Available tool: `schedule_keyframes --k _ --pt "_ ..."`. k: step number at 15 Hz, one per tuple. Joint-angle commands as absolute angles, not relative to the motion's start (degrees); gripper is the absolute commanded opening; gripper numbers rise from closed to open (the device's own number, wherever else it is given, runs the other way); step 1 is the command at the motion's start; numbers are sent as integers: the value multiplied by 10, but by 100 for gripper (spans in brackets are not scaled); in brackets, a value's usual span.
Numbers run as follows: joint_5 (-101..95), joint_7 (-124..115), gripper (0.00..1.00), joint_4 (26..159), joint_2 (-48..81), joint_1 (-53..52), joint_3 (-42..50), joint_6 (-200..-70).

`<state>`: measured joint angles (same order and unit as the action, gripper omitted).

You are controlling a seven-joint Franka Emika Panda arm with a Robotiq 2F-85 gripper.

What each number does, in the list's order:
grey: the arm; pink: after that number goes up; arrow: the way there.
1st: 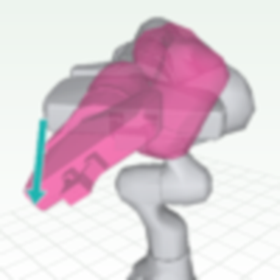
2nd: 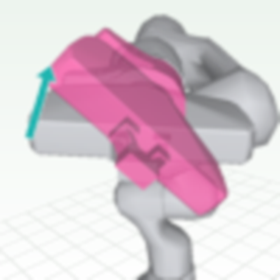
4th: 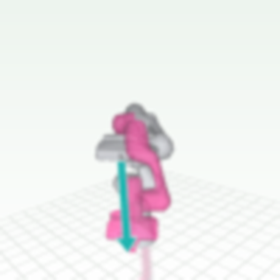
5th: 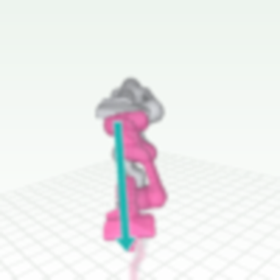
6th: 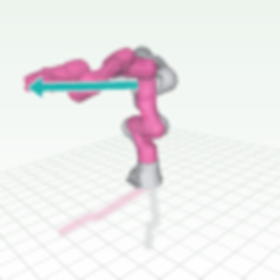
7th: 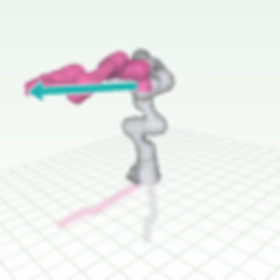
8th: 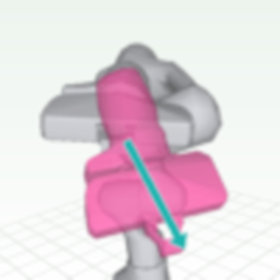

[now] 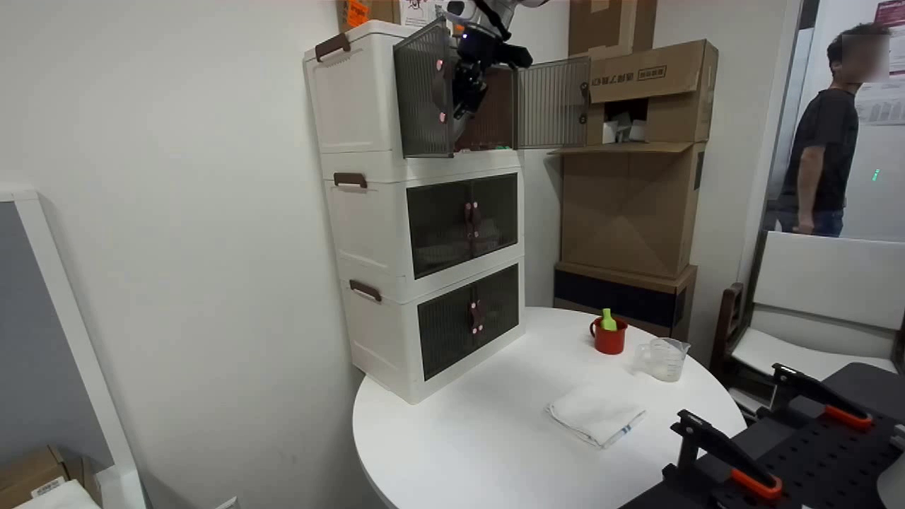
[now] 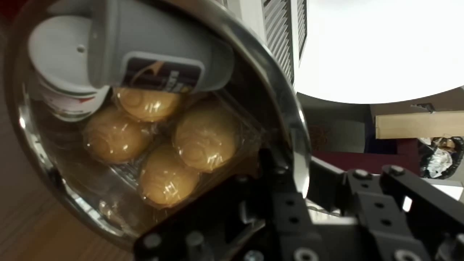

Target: Put the silver bowl inside the top cabinet

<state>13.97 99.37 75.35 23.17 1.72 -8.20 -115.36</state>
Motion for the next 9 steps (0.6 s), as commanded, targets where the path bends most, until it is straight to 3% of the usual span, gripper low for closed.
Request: schedule_keyframes --k 1,7,8,9 --pt "124 1027 1 682 283 4 -94 -1139" --pt "121 1020 2 635 321 1 -96 -1132" --pt "124 1022 30 636 321 2 -97 -1133" --pt "127 1025 32 636 321 3 -98 -1137"
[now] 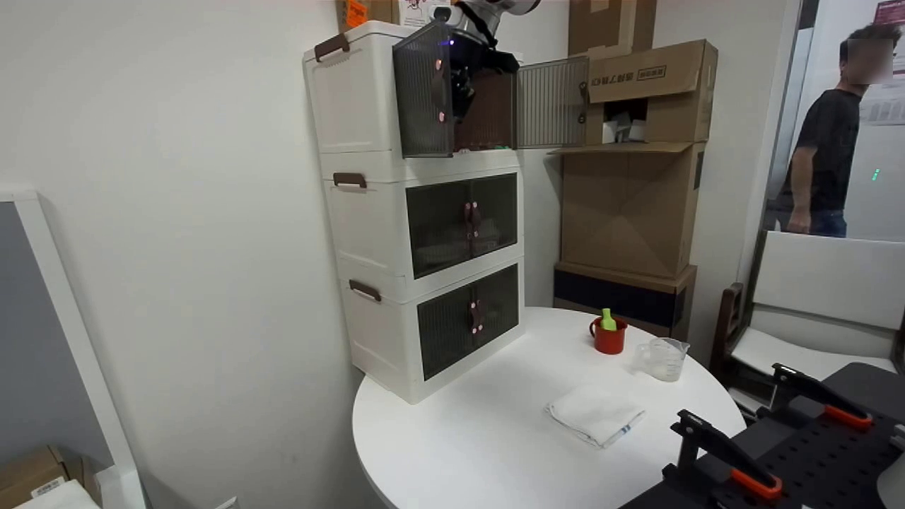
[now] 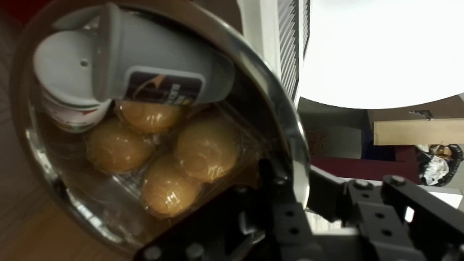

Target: Put the silver bowl inside the top cabinet

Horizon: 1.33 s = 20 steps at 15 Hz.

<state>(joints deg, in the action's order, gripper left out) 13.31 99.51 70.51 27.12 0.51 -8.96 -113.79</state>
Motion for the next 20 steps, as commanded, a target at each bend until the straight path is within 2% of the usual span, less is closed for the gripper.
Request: schedule_keyframes --k 1,7,10,11,12,13,20 --pt "129 1025 38 637 321 4 -99 -1137" --pt "141 1033 84 647 317 10 -99 -1150" --pt "162 1038 100 656 316 17 -102 -1175" --pt "176 1040 100 659 317 22 -104 -1189" --pt "191 1037 95 662 318 25 -107 -1199" --pt "218 1022 100 668 318 30 -110 -1224" --pt "383 961 100 736 269 73 -109 -1310"
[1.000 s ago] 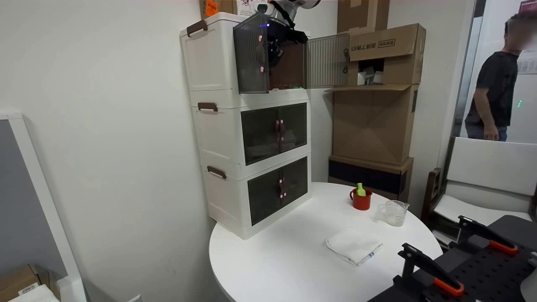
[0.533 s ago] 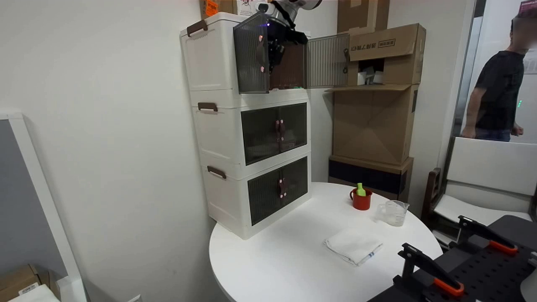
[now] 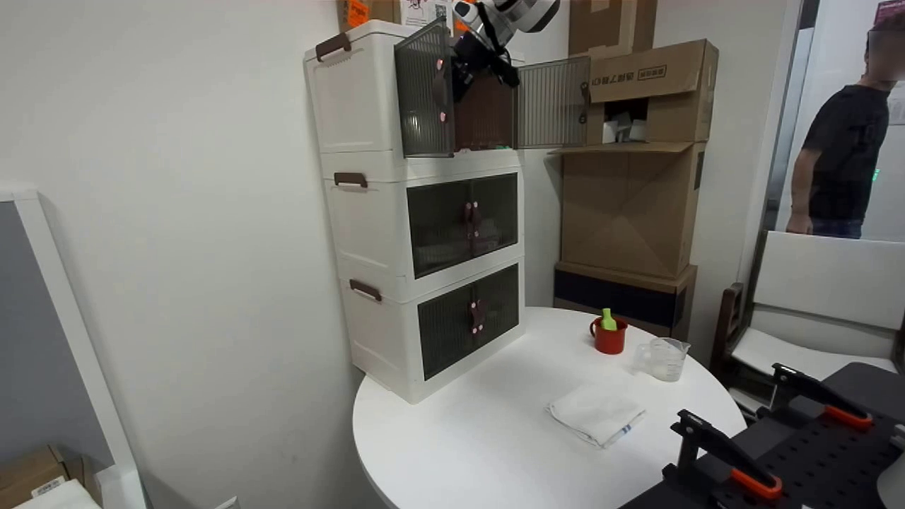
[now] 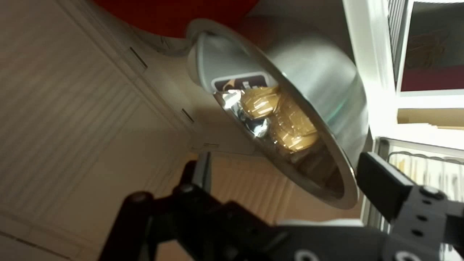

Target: Put the silver bowl inside the top cabinet

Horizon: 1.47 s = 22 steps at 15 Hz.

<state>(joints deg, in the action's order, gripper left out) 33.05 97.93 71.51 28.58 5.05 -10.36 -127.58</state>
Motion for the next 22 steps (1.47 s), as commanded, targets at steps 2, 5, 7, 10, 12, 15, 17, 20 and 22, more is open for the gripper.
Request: schedule_keyframes --k 2,5,7,10,12,15,17,20,22 --pt "398 916 100 758 247 78 -97 -1287" --pt "378 816 100 773 215 90 -80 -1215" --pt "372 758 100 776 204 95 -69 -1174" --pt "379 679 100 783 166 111 -48 -1090" --pt "392 640 100 812 131 131 -41 -1048" --pt "382 597 100 872 84 141 -5 -989" --pt "358 589 100 943 49 143 23 -973" --pt "324 566 100 1040 16 138 60 -1049" --pt "319 560 100 1107 3 137 75 -1133"
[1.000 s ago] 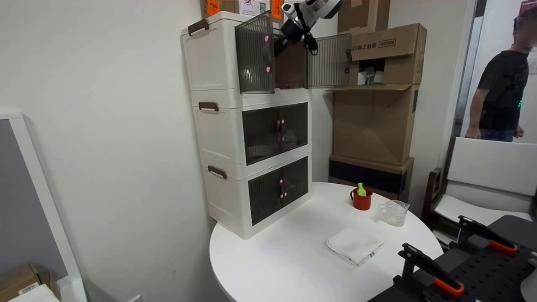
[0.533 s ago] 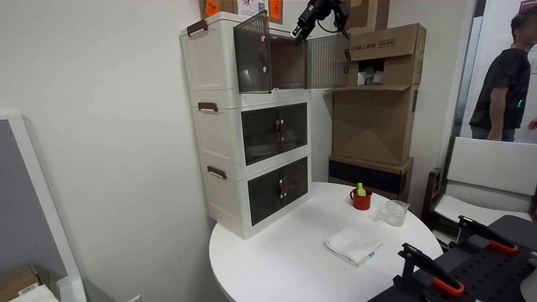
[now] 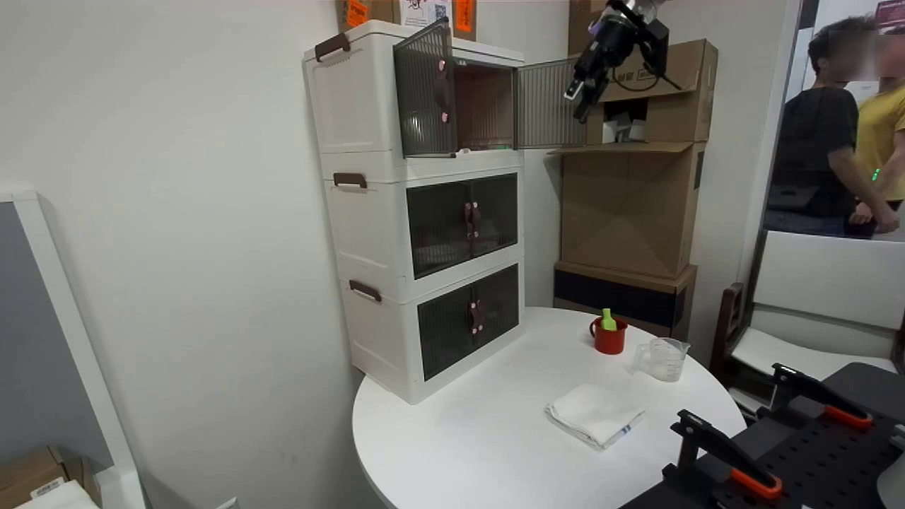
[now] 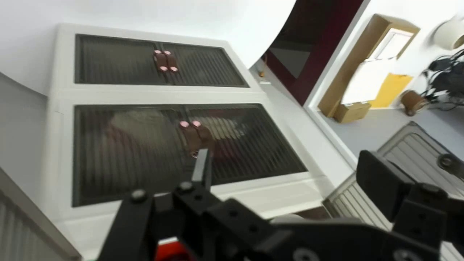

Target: Put the silver bowl inside the top cabinet

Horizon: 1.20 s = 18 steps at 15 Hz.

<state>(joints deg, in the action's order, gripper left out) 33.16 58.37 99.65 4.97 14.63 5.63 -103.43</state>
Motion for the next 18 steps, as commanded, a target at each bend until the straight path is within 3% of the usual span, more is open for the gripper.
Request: schedule_keyframes --k 1,7,8,11,18 --pt "322 556 100 1141 -1 134 79 -1181" --pt "371 491 100 1316 -12 110 71 -1454" --pt "350 521 100 1261 12 120 83 -1385" --pt "362 502 100 1302 11 107 76 -1444" --pt "362 495 100 1304 1 105 78 -1446"
